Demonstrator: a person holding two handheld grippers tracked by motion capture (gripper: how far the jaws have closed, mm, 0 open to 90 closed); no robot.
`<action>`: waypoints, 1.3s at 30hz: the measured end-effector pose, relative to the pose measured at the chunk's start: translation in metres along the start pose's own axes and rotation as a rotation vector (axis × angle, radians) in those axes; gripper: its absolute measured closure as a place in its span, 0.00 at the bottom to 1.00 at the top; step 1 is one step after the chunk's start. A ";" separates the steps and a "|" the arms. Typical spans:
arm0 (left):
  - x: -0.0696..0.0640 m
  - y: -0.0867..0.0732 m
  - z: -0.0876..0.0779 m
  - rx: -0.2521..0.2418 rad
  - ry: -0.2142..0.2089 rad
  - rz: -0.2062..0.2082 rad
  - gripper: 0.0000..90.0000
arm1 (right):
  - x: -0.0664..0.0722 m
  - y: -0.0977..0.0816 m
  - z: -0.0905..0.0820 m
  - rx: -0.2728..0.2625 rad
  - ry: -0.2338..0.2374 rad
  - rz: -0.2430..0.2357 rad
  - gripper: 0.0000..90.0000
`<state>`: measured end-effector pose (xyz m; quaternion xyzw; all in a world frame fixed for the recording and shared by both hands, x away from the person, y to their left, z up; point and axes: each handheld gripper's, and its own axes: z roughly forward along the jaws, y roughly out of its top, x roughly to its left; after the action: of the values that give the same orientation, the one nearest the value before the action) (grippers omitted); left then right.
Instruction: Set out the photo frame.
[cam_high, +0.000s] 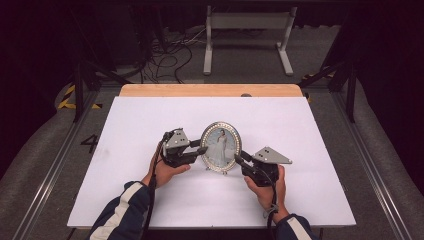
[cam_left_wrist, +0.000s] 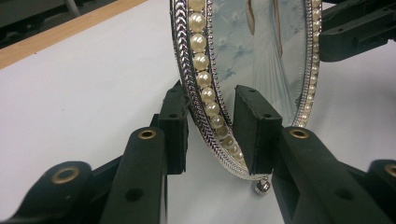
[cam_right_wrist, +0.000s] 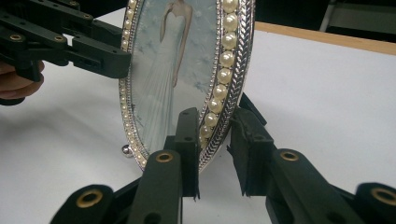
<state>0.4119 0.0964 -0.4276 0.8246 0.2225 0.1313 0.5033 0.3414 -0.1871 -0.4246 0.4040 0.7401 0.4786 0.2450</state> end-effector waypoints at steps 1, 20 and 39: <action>0.000 0.000 0.000 0.002 0.002 0.006 0.74 | -0.001 0.000 0.000 -0.003 0.006 0.008 0.81; -0.005 -0.001 -0.004 0.039 0.008 0.034 0.77 | -0.006 0.004 0.008 0.011 0.017 0.005 0.80; -0.008 -0.001 -0.006 0.045 0.017 0.033 0.76 | -0.008 0.006 0.011 0.012 0.015 -0.022 0.79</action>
<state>0.4017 0.0978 -0.4257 0.8382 0.2161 0.1414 0.4804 0.3559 -0.1870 -0.4242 0.3934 0.7491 0.4746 0.2424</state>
